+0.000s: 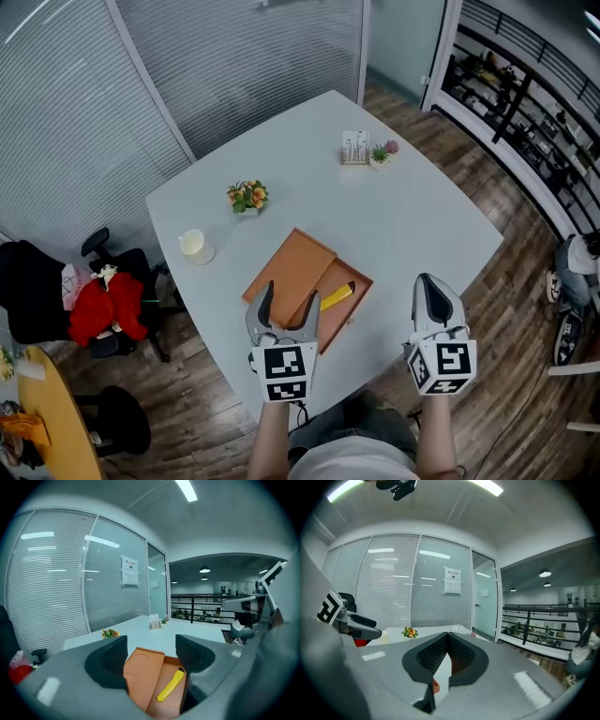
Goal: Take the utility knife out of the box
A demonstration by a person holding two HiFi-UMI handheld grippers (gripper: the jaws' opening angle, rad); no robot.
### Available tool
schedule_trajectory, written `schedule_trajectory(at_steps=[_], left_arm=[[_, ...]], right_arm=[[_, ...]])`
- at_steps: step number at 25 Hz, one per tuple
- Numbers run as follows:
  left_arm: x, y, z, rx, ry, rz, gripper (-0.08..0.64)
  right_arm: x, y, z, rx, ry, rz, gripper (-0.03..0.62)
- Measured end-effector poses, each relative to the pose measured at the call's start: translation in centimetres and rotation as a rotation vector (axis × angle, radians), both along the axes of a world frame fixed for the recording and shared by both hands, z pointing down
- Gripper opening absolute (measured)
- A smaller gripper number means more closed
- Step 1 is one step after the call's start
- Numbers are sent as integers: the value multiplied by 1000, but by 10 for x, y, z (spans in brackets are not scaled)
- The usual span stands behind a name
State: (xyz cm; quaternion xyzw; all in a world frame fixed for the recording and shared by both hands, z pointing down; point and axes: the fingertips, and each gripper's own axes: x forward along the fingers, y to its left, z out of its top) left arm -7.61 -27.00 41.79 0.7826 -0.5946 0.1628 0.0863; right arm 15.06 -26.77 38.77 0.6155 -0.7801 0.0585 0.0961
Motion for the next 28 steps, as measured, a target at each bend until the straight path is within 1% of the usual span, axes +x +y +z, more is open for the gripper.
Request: schedule_trajectory(at_steps=[10,17,25,28], left_arm=[[11,-15,30,-70,-54,44,319],[26,-19,51,-124,-109,56,319],[47,-15,90,-237,-194,153,319],[53,-14,102,-266,-228,191,318]], right_arm=[[3,-14,31,-86,11,-31,23],[13,-30,45,-132,39,-94,25],[16,-42,68,-186,52,-142,25],[18,-42,76,-203,55,-147,25]])
